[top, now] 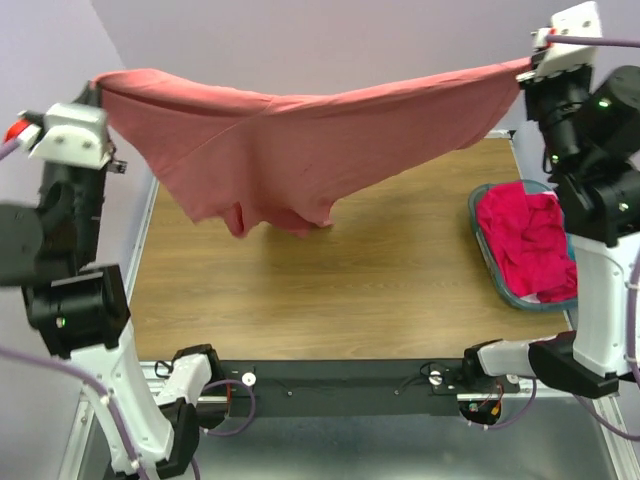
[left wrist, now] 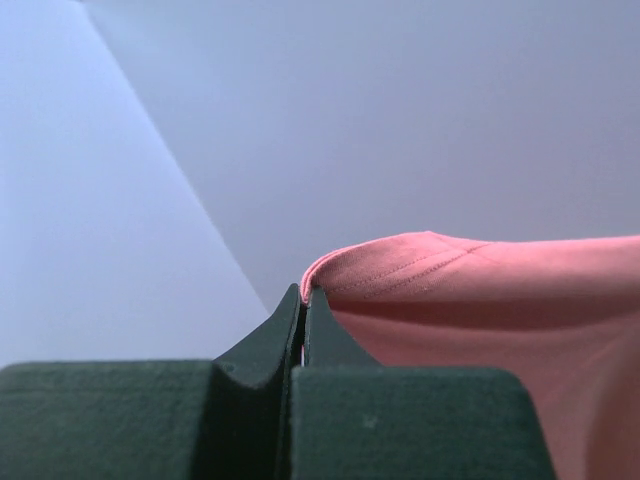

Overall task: Fold and stack the t-shirts
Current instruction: Flatten out the tshirt

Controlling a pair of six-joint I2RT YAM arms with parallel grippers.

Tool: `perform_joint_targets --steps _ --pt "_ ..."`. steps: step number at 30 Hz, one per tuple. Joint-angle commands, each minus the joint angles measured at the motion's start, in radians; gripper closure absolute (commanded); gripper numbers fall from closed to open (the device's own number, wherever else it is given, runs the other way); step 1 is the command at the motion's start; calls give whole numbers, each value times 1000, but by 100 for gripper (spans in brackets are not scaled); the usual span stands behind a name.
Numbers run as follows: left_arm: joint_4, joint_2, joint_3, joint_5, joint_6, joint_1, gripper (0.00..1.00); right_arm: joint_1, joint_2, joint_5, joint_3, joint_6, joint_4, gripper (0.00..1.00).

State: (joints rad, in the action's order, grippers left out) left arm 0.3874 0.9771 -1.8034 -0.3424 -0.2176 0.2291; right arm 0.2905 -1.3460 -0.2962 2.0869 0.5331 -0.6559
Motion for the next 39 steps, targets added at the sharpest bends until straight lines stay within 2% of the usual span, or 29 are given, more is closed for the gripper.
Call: perform_joint_targets --steps 1,6,11,13,18,21,22,24,25,29,34,37,39 --pt "-128 -15 -78 160 66 12 100 -4 11 -52 111 13 4 99" --pt "-110 -9 -91 163 55 12 100 -4 7 -46 108 41 12 100" --pt "-154 34 35 122 8 12 100 -4 -19 -15 -65 68 122 100" --pt "-174 90 73 117 6 12 100 -5 -51 -3 -86 73 169 100" --pt "-225 264 58 42 30 12 100 -7 -235 28 -45 57 245 100" --pt "-291 400 -37 29 64 12 100 -14 -379 29 83 56 288 99" --pt "-301 443 -86 23 82 12 100 -19 -424 22 173 59 301 100" --pt "-318 563 -250 13 99 10 100 -36 -502 6 289 58 328 99" --pt "-355 633 -357 13 100 12 100 -57 -590 -7 411 45 361 99" --pt "-505 731 -538 -17 170 10 100 -85 -728 -11 594 53 445 99" --pt "-703 741 -531 52 167 12 100 -102 -664 48 376 97 787 99" --pt "-702 732 -469 42 141 12 100 -116 -682 83 316 96 832 99" --pt "-717 687 -308 22 112 10 100 -120 -703 112 282 87 835 100"
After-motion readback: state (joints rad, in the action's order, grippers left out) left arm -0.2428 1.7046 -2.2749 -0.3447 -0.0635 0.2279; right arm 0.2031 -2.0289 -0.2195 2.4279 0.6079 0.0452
